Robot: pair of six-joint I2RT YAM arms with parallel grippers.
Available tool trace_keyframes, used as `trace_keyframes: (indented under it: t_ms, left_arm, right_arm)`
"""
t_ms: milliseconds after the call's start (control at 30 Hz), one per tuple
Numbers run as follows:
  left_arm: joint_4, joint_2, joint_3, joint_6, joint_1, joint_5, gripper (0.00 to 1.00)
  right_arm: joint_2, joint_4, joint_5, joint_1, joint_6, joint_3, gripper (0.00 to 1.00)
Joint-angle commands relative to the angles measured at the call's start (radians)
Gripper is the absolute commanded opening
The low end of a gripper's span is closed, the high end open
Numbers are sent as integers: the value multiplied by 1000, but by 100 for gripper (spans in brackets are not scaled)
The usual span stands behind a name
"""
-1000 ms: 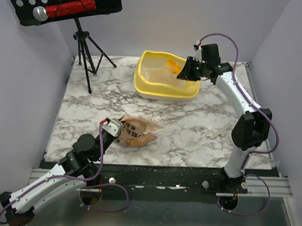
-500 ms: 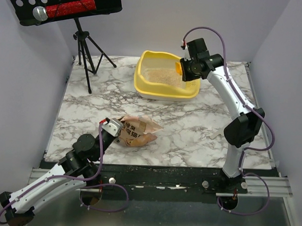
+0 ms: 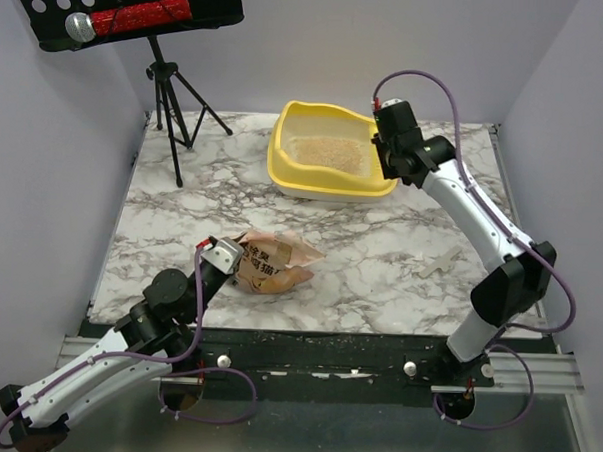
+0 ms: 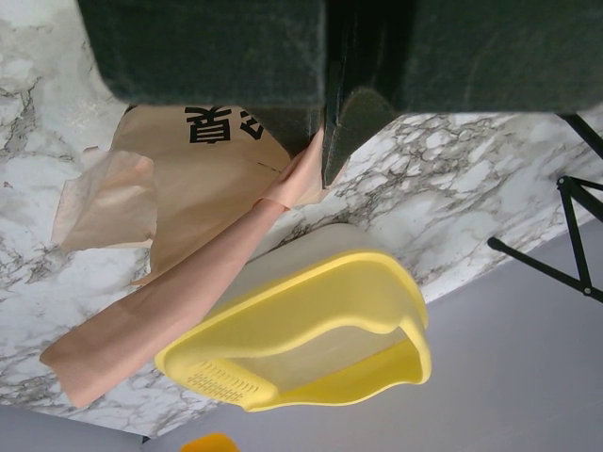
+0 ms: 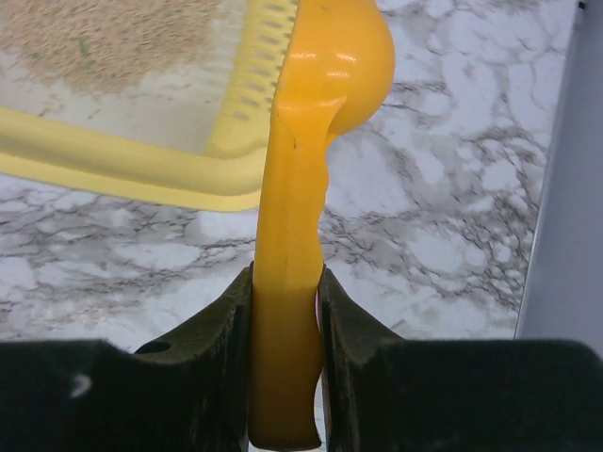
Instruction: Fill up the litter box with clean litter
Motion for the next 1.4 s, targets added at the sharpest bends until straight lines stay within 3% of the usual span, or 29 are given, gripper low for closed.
trace_keyframes:
  t_ms: [0, 300, 500, 700, 833, 1000, 1167, 1367]
  left_arm:
    - [95, -27, 55, -8, 2, -42, 0]
    - [98, -17, 55, -14, 2, -53, 0]
    - [96, -15, 55, -15, 2, -76, 0]
    - [98, -11, 51, -14, 3, -89, 0]
    - [96, 8, 54, -14, 3, -85, 0]
    - [96, 15, 52, -12, 3, -92, 0]
    - [98, 19, 52, -12, 5, -96, 0]
    - [102, 12, 52, -12, 3, -103, 0]
  right_arm:
    - [-177, 158, 111, -76, 117, -172, 0]
    - [-332, 348, -89, -332, 298, -569, 0]
    - [-289, 465, -139, -378, 410, -691, 1]
    - [-194, 481, -199, -423, 436, -708, 2]
    - [-162, 487, -211, -431, 441, -708, 27]
    - [-152, 487, -241, -432, 430, -705, 48]
    - [-154, 476, -271, -432, 429, -700, 62]
    - [-273, 473, -337, -417, 383, -702, 67]
